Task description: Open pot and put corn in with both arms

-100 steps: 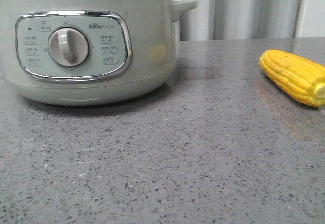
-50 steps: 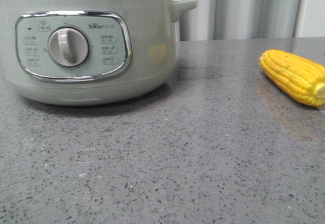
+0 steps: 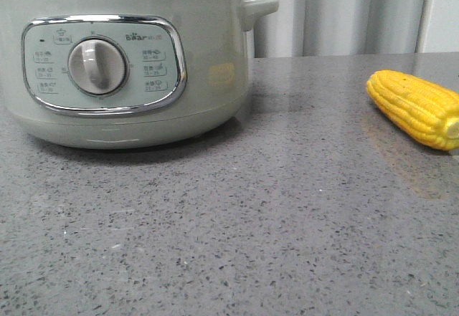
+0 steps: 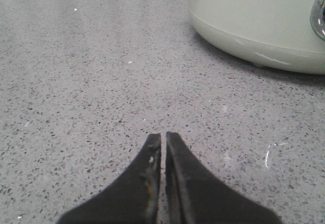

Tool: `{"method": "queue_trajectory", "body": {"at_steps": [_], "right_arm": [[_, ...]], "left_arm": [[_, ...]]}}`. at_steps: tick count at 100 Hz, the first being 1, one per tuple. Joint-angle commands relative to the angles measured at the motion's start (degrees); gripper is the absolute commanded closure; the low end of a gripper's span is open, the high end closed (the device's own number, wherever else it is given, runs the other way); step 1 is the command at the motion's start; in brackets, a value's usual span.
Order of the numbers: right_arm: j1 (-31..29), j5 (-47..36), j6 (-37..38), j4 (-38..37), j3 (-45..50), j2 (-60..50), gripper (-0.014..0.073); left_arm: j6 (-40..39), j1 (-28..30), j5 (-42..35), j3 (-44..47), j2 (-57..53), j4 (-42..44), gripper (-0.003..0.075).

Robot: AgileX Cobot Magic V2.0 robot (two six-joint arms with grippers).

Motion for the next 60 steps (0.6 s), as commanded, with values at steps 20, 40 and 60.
{"method": "queue_trajectory", "body": {"at_steps": [20,40,60], "right_arm": [[-0.07,-7.40,-0.38,-0.68,1.47,-1.04,0.0668],[-0.07,-10.49,-0.38,-0.68,1.47,-1.04,0.0668],[-0.07,-11.84,-0.38,0.47,1.47,-1.04,0.0668]], "left_arm": [[-0.44,0.24,-4.23,1.51,-1.86,0.76,0.0738],[-0.44,0.24,-6.90,1.51,-1.86,0.66,0.0738],[-0.44,0.24,-9.50,1.51,-1.86,-10.97,0.0738]]}}
